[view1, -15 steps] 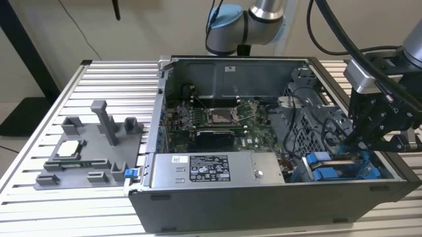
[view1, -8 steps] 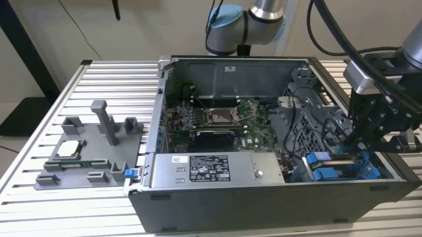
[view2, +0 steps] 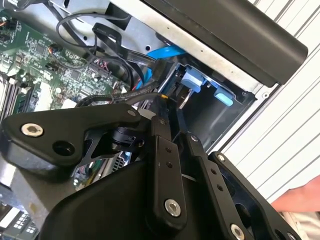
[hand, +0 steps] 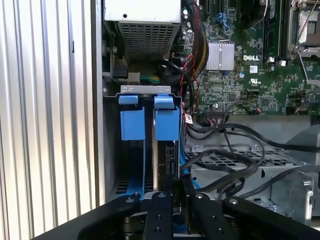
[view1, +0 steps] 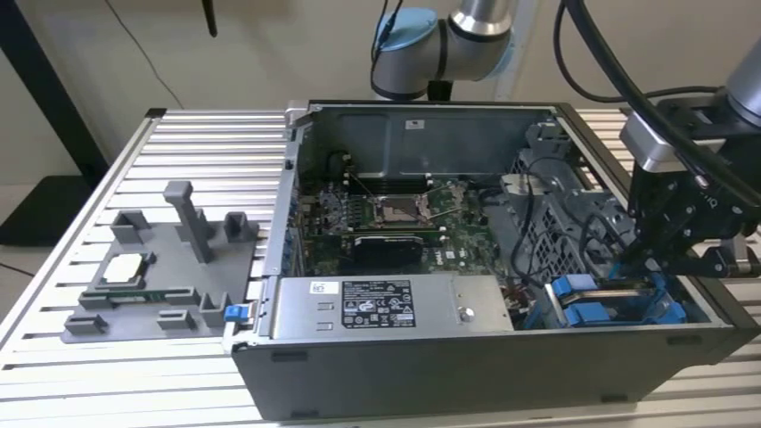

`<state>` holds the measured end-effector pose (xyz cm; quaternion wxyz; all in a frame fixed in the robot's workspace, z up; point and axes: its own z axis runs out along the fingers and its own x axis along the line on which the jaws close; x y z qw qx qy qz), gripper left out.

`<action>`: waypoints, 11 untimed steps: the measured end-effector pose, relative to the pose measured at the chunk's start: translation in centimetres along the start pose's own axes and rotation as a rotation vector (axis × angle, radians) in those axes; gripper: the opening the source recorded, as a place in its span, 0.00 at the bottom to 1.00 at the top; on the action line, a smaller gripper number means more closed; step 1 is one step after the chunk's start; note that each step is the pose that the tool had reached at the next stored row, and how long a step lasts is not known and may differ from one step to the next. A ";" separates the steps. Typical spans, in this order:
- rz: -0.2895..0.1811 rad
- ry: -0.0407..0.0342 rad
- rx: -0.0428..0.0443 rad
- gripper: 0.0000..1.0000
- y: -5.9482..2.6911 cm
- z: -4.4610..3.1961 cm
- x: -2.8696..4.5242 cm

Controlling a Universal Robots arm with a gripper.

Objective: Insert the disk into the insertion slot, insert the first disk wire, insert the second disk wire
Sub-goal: 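Insert the first disk wire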

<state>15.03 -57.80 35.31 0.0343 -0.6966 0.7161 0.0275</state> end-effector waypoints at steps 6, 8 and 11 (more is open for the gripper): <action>0.001 0.0004 -0.0030 0.00 -0.15 0.14 0.12; 0.000 0.0004 -0.0040 0.00 -0.24 0.20 0.13; 0.001 0.0003 -0.0049 0.00 -0.33 0.37 0.14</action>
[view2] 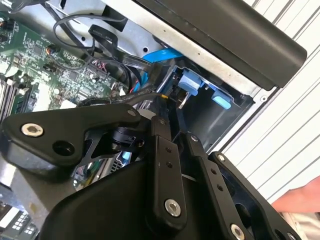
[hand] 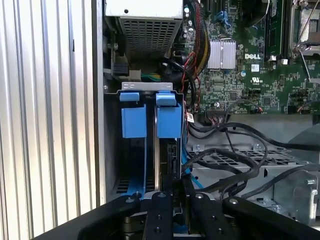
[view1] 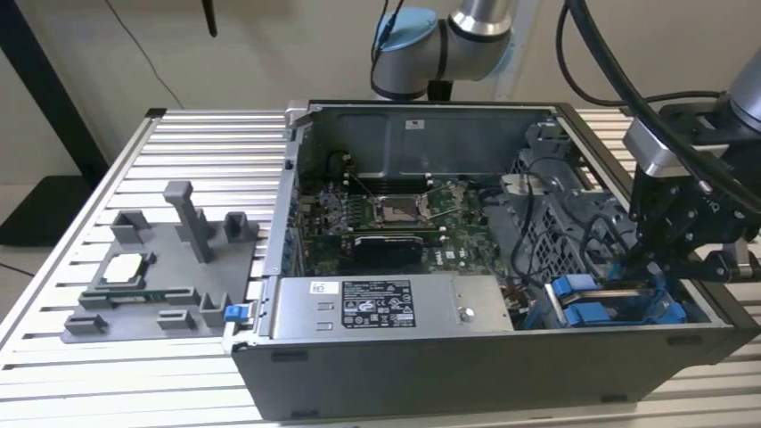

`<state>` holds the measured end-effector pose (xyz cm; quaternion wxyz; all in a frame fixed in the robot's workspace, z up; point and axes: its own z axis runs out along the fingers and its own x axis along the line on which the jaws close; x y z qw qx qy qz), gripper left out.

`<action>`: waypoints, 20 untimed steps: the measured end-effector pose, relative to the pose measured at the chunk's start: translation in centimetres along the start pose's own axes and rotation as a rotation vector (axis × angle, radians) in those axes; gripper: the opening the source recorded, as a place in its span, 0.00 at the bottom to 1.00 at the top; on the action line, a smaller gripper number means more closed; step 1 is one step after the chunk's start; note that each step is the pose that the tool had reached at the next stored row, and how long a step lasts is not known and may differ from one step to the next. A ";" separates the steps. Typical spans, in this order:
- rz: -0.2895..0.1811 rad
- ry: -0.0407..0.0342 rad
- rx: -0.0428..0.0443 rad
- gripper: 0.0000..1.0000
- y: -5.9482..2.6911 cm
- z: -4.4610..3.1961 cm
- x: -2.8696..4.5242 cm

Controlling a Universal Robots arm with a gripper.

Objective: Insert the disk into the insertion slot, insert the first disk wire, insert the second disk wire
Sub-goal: 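Insert the first disk wire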

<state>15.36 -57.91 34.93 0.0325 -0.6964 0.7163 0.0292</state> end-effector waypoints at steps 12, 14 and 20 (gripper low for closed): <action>0.001 -0.0063 -0.0014 0.00 -0.16 0.25 0.01; 0.001 -0.0075 -0.0035 0.00 -0.16 0.26 0.02; 0.010 -0.0086 -0.0141 0.00 -0.16 0.32 0.03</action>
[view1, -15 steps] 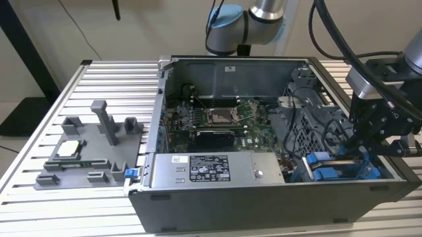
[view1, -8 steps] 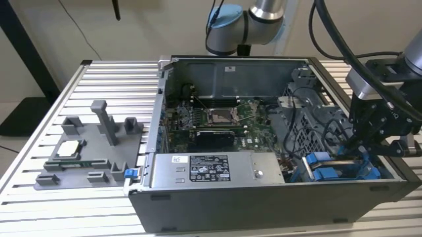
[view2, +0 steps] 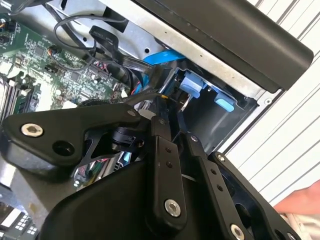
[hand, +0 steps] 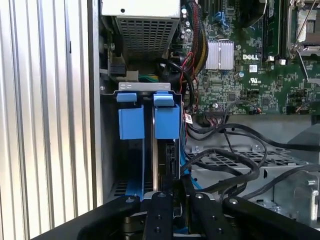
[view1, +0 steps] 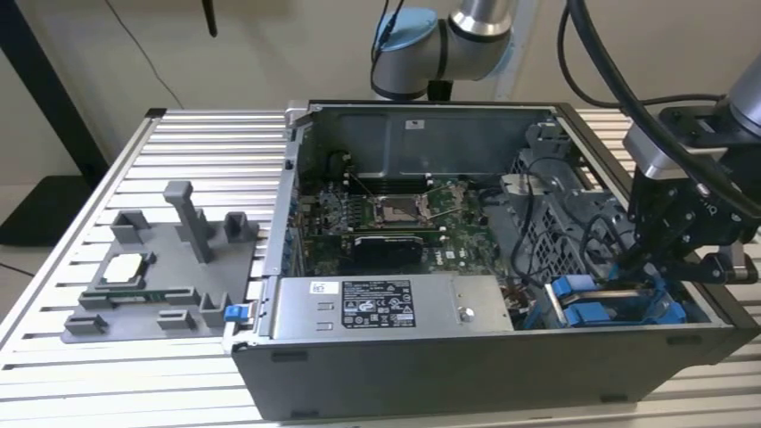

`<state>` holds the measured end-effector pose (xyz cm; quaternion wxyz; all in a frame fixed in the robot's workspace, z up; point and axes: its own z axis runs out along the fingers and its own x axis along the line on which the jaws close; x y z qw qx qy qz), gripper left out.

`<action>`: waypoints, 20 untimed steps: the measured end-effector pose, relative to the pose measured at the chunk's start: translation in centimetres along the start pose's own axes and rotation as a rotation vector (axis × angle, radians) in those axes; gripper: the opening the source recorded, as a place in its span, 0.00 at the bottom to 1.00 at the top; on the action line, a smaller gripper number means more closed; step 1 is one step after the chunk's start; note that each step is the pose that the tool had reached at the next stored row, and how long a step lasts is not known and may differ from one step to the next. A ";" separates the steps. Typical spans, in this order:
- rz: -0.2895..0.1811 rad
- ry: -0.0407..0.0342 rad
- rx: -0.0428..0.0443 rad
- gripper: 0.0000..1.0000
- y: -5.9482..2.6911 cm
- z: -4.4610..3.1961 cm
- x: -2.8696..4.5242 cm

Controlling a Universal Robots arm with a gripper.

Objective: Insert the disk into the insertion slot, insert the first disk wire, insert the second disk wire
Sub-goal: 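Insert the first disk wire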

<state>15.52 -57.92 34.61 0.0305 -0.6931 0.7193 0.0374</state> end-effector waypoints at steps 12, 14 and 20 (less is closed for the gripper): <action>0.002 -0.0060 -0.0068 0.00 -0.27 0.38 0.07; 0.002 -0.0063 -0.0081 0.00 -0.28 0.39 0.16; 0.002 -0.0067 -0.0096 0.00 -0.31 0.47 0.42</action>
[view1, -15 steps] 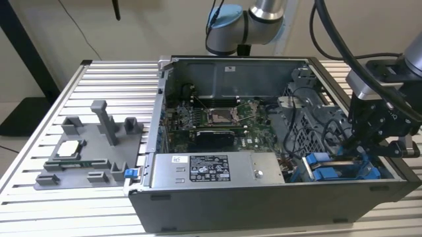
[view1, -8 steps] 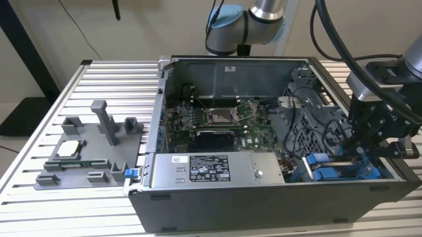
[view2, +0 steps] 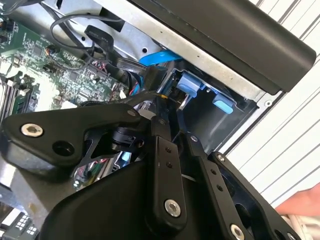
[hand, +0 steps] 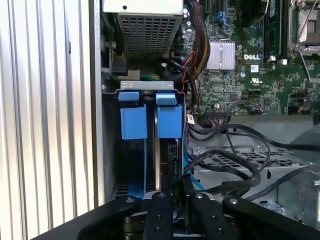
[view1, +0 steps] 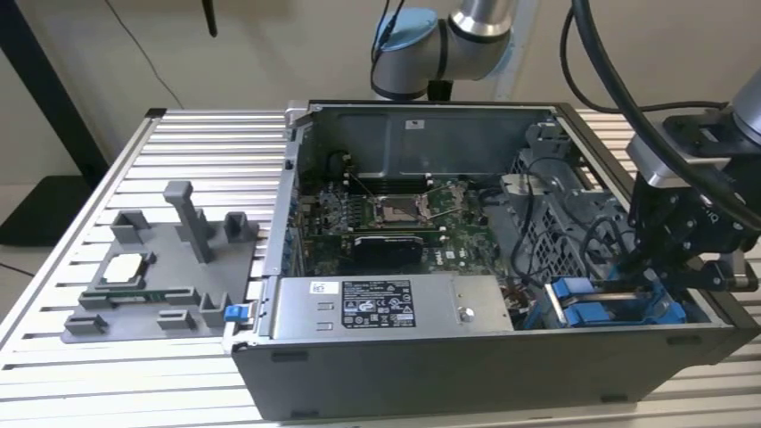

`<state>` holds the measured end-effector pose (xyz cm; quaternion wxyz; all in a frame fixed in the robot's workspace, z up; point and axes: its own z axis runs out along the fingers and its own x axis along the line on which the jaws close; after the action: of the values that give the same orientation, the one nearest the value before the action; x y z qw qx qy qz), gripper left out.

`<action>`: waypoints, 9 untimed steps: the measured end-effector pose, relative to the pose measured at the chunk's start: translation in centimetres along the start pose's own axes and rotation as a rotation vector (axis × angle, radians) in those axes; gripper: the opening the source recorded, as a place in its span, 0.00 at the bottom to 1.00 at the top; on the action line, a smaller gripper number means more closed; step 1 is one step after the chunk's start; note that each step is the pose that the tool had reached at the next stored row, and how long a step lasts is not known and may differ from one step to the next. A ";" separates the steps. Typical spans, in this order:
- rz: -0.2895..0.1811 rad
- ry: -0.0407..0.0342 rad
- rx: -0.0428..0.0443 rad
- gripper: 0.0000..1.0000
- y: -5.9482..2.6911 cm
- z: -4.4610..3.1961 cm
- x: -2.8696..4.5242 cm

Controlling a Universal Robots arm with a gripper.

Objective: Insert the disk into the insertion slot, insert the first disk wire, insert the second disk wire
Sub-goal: 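Insert the first disk wire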

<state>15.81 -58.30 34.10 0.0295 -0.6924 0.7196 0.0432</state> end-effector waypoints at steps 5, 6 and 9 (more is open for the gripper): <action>0.000 -0.0023 -0.0002 0.00 -0.01 0.24 0.04; 0.000 -0.0031 -0.0001 0.00 -0.02 0.27 0.04; 0.000 -0.0051 -0.0002 0.00 -0.07 0.38 0.04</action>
<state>15.88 -58.30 33.72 0.0313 -0.6924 0.7195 0.0450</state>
